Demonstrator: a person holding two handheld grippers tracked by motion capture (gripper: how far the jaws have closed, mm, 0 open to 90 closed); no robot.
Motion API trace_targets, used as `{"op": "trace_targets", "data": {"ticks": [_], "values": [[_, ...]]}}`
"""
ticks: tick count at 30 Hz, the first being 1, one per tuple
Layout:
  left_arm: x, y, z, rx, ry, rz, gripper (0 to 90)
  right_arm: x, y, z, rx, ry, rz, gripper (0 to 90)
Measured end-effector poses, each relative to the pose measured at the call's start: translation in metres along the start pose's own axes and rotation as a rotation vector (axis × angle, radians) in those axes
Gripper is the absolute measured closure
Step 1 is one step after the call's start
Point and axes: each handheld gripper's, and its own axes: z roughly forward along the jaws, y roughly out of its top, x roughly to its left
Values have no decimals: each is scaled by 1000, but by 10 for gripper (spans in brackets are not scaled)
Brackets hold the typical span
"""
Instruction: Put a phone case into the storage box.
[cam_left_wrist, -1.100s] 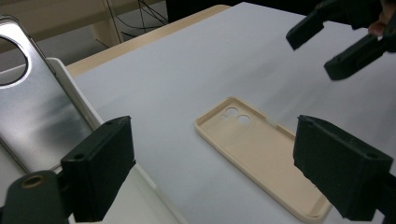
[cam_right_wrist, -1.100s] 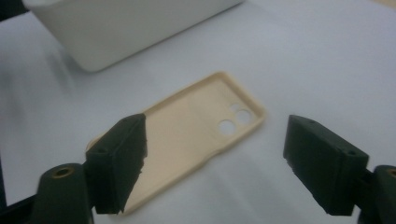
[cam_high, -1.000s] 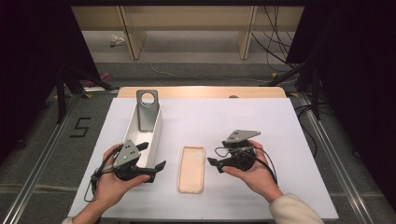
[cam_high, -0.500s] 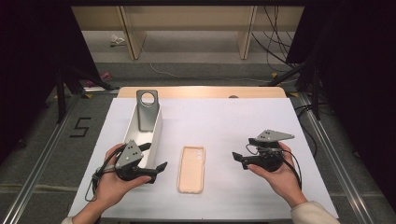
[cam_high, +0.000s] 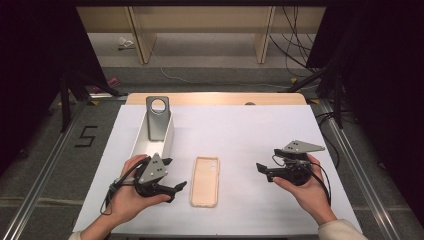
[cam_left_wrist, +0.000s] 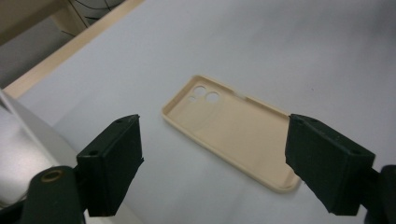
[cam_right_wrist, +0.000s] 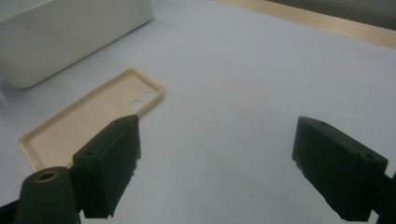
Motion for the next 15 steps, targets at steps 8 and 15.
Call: {"op": "trace_targets", "data": {"ticks": [8,15], "values": [[-20,9,23,130,-99,102,200,-5,-3,-4,-8,-15,15,162],[-34,14,42,229,-145,199,218,-6,-3,-4,-7,-18,17,162]]}}
